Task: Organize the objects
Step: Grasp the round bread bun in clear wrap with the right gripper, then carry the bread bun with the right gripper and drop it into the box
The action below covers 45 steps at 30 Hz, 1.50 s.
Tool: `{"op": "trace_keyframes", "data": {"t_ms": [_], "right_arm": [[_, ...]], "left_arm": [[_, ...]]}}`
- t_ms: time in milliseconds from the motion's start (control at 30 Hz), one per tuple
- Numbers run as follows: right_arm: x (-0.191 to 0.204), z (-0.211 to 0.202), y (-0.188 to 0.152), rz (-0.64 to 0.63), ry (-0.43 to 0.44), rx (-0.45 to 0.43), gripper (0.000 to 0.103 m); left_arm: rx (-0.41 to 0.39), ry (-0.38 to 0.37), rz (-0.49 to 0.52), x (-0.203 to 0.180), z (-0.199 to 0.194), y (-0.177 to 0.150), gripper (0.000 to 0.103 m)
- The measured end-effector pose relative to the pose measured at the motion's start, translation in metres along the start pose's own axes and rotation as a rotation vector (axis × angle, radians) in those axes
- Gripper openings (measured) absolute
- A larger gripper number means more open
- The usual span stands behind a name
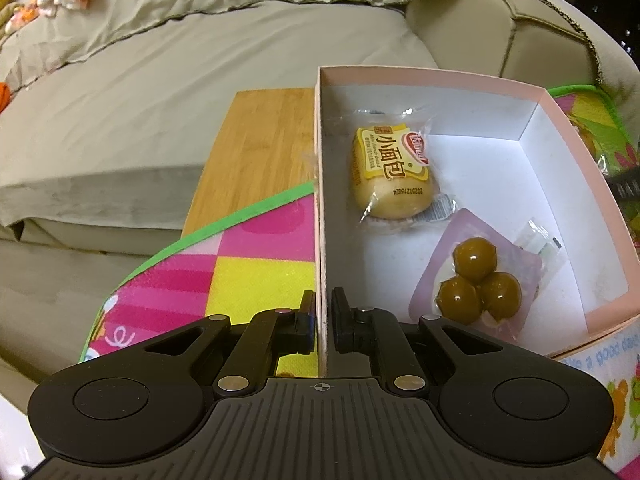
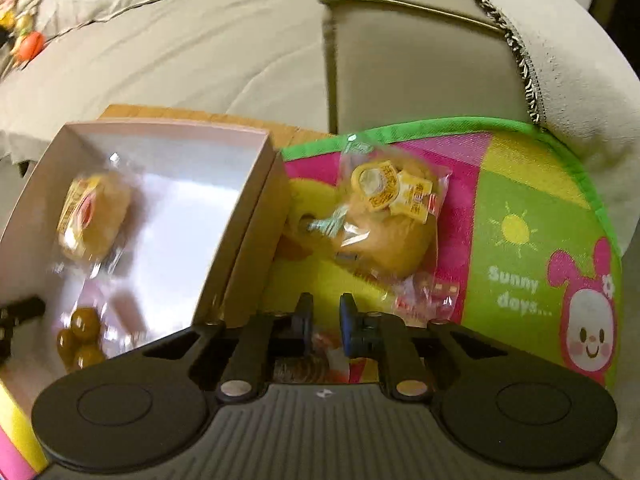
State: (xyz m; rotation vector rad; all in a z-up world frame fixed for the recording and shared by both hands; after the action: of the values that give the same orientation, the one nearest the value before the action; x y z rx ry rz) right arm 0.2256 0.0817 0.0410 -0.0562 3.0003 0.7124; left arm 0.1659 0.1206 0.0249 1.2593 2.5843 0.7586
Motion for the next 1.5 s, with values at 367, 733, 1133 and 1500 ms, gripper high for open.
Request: {"op": "trace_keyframes", "data": {"t_ms": [367, 733, 1133, 1500], "right_arm": [[0.005, -0.055, -0.066, -0.013, 0.064, 0.059, 0.032], [-0.052, -0.034, 0.054, 0.29, -0.014, -0.124, 0.068], [-0.056, -0.011, 0.039, 0.347, 0.028, 0.009, 0.047], [0.011, -0.098, -0.079, 0.353, -0.09, 0.043, 0.047]], "left_arm": [[0.014, -0.018, 0.037, -0.001, 0.0, 0.002, 0.01], [0.015, -0.024, 0.015, 0.001, 0.001, 0.002, 0.01], [-0.009, -0.065, 0.065, 0.004, 0.003, 0.002, 0.011], [0.01, -0.059, 0.127, 0.001, 0.006, 0.007, 0.011]]}}
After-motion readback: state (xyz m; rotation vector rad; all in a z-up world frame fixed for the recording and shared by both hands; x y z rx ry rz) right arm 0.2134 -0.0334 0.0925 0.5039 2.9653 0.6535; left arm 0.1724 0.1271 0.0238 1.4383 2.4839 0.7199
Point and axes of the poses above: each gripper's, at about its wrist camera, not at the fingertips, and z roughly the way its jaws point, x to its left, y to its top, the point moved 2 cm from there along z, roughly the way its jaws point, and after that the axes turned 10 degrees about y, right-handed, at the moved point
